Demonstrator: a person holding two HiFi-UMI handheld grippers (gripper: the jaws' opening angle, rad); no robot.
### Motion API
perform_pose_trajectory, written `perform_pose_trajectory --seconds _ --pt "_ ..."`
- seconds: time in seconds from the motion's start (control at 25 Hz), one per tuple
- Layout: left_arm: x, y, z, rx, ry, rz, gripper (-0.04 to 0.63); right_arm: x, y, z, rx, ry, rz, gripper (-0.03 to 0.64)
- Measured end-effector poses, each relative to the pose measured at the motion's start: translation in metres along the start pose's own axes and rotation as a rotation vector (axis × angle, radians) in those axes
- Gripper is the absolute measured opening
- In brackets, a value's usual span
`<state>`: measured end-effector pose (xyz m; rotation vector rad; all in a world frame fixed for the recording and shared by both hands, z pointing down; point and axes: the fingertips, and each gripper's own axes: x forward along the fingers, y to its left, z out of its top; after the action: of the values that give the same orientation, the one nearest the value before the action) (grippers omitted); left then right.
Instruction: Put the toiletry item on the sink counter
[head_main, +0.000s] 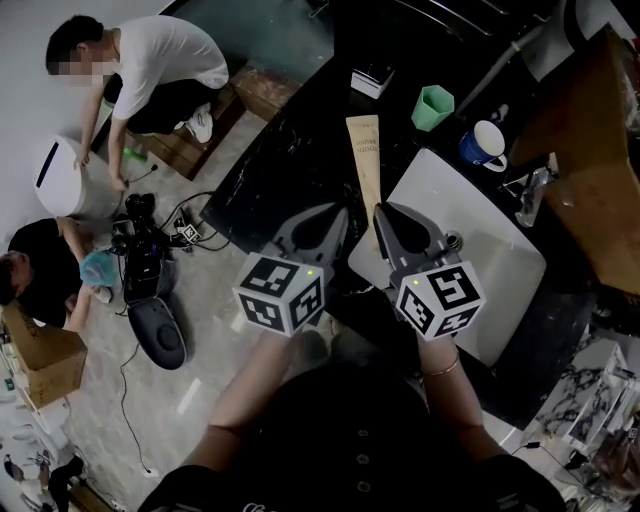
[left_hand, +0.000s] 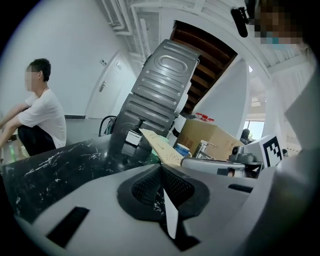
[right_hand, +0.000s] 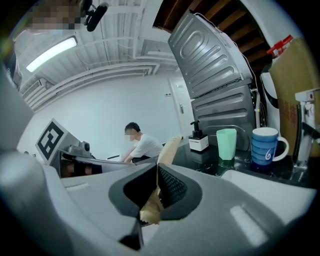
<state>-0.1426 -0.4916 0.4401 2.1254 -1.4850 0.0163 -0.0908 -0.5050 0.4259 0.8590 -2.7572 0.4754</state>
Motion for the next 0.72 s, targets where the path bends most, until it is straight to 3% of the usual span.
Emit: perform_pose_trajectory --seconds 0.72 --pt "0.022 0.028 -0.015 -0.05 0.038 0.024 0.014 0.032 -0.02 -0.034 0.049 0.103 -0.013 0.014"
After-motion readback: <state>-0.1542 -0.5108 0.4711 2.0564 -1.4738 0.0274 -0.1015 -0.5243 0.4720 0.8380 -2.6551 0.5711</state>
